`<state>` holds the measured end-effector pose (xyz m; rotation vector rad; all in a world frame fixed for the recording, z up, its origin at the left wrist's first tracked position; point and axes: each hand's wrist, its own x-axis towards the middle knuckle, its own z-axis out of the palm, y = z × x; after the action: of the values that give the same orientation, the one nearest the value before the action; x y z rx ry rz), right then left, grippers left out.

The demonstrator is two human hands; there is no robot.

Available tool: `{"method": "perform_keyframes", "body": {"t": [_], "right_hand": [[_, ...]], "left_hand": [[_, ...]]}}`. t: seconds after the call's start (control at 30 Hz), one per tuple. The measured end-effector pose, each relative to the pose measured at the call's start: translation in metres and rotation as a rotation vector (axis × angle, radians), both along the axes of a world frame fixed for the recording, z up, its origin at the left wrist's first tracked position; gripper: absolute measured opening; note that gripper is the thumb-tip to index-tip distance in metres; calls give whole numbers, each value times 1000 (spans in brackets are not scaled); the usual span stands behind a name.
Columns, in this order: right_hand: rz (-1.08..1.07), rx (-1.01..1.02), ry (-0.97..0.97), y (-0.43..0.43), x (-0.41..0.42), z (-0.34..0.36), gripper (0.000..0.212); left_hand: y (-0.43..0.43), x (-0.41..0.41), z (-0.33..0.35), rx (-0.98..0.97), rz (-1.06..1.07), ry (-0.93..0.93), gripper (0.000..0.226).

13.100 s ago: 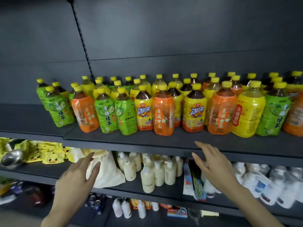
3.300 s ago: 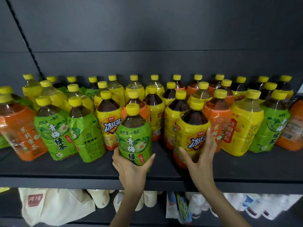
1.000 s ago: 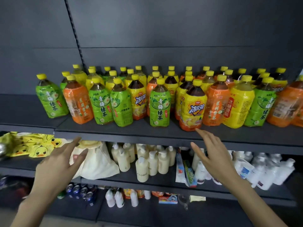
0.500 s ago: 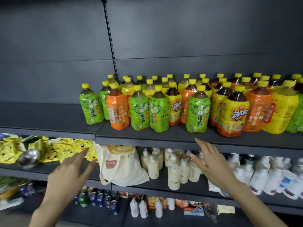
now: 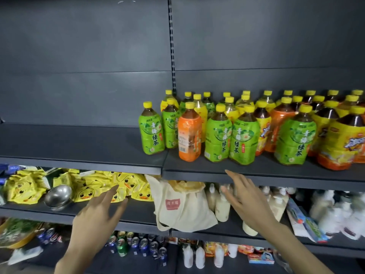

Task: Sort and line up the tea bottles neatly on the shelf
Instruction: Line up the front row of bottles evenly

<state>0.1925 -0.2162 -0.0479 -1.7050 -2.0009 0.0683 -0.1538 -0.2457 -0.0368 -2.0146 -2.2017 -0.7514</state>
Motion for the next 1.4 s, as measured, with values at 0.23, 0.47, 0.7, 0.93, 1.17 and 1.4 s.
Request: {"method": "perform_keyframes", "body": {"t": [0.23,0.47,0.7,0.93,1.17,1.4], "right_hand": [[70,-34,47,55,-71,-2,86],[103,50,278,123,-132,11,59],[152,118,549,194,-174,32,53],[40,144,651,237,-194,46,62],[-157,204,763,285,-208,57,74],[-186,180,861,307,-213,52,79]], "left_hand": [[55,-33,-18,16,-46,-58,52],[151,-64,-9,93,-166,-42,61],[259,-31,4,77,-351,-324,84],[323,-20,0,-55,-546,-694,115],[350,-39,-3,-125,-725,-800,100],[370,-82,-3,-156,-819,-877,89]]}}
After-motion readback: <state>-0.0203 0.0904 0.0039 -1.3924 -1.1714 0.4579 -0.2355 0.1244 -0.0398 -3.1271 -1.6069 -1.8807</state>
